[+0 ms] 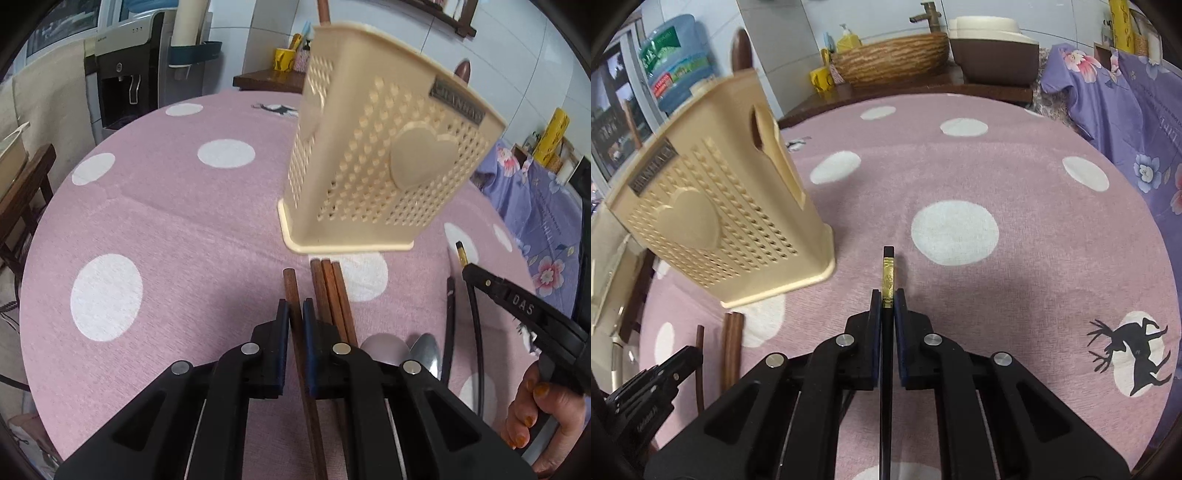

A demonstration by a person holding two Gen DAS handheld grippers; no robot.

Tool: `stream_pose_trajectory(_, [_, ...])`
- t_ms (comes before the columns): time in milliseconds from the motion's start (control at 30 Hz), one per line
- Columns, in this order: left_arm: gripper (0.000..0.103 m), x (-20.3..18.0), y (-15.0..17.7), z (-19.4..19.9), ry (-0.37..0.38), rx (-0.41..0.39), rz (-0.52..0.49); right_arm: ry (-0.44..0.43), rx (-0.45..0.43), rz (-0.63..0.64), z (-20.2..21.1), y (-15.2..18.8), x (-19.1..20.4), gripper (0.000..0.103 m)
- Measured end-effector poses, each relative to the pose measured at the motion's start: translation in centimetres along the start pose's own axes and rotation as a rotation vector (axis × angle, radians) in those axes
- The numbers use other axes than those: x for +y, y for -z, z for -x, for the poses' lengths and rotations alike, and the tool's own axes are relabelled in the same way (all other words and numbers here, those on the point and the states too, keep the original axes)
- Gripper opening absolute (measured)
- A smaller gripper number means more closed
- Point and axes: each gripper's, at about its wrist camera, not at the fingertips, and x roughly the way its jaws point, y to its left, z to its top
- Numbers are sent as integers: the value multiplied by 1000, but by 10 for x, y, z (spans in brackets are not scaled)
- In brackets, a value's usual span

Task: Organize utensils
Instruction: 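Close left tool on a wooden chopstick while right tool grasps the black chopstick, then carry both chopsticks upright and insert them into the beige basket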

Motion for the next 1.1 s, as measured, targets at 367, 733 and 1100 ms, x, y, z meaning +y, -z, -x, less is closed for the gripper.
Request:
stream_pose_trajectory(367, [8, 11, -29, 77, 95, -210, 35, -188, -166, 45, 95, -17, 4, 8])
stream_pose_trajectory(733, [8, 7, -37, 132, 131, -345, -24, -280, -245, 133, 166, -19, 10, 8])
stream_pose_trajectory(1100, [7, 15, -47, 156, 156, -405, -10, -315, -268, 186, 186, -26, 29, 8])
